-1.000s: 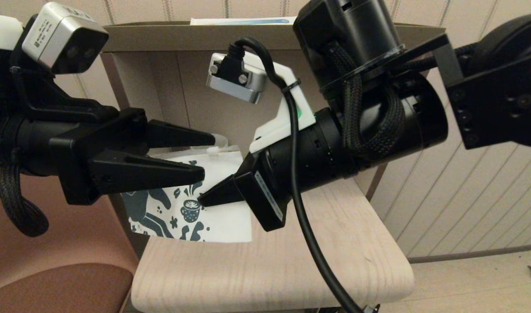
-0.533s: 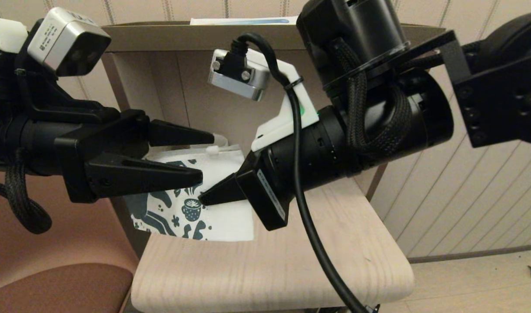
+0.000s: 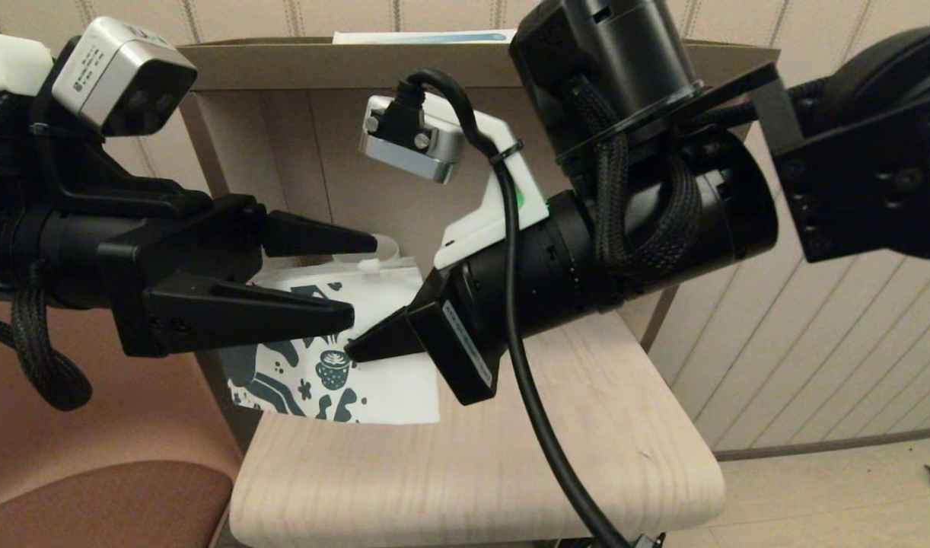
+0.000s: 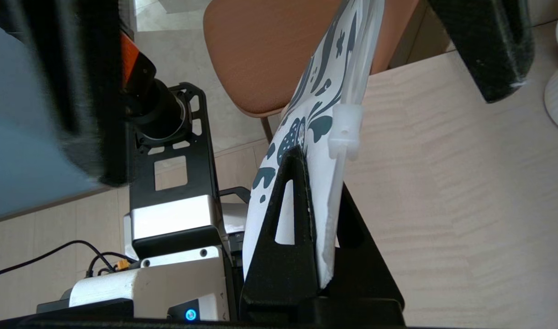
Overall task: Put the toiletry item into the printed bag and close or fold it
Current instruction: Close the strorage bag and place it on the desk
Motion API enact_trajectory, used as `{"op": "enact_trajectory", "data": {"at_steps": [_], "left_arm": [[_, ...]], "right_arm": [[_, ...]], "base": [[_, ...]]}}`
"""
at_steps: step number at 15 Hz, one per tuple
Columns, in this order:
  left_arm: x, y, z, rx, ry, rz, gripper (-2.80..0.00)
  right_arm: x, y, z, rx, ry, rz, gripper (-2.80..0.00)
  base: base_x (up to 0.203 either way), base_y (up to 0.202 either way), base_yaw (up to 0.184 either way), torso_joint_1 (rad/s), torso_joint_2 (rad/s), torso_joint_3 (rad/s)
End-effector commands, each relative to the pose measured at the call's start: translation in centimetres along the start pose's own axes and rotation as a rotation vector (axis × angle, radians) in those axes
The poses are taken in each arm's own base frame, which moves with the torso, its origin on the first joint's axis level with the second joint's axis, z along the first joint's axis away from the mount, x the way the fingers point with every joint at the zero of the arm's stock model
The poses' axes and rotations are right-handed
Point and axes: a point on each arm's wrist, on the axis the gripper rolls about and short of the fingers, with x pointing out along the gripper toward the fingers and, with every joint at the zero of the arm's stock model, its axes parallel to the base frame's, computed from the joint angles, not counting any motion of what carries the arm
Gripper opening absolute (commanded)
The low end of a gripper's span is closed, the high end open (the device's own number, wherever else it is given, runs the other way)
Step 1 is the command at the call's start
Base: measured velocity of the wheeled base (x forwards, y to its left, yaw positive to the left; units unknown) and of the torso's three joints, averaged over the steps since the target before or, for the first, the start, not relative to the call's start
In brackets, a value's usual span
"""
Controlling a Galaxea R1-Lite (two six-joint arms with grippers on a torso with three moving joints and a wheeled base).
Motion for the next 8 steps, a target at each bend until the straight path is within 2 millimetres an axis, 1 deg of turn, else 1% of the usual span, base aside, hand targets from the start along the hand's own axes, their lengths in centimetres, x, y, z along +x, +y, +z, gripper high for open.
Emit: {"op": "enact_trajectory", "data": {"at_steps": [1, 8], "left_arm": [[0.04, -0.08, -0.01, 0.002, -0.001, -0.009, 0.00], [0.33, -0.16, -0.15, -0.001, 0.003, -0.020, 0.00]], "right_arm": [[0.37, -0.09, -0.06, 0.001, 0.006, 0.005, -2.80], [0.30, -0.13, 0.00, 0.001, 0.003, 0.003, -2.80]], "base": [[0.000, 0.000, 0.000, 0.000, 0.00, 0.000], [0.000, 0.000, 0.000, 0.000, 0.00, 0.000]]}}
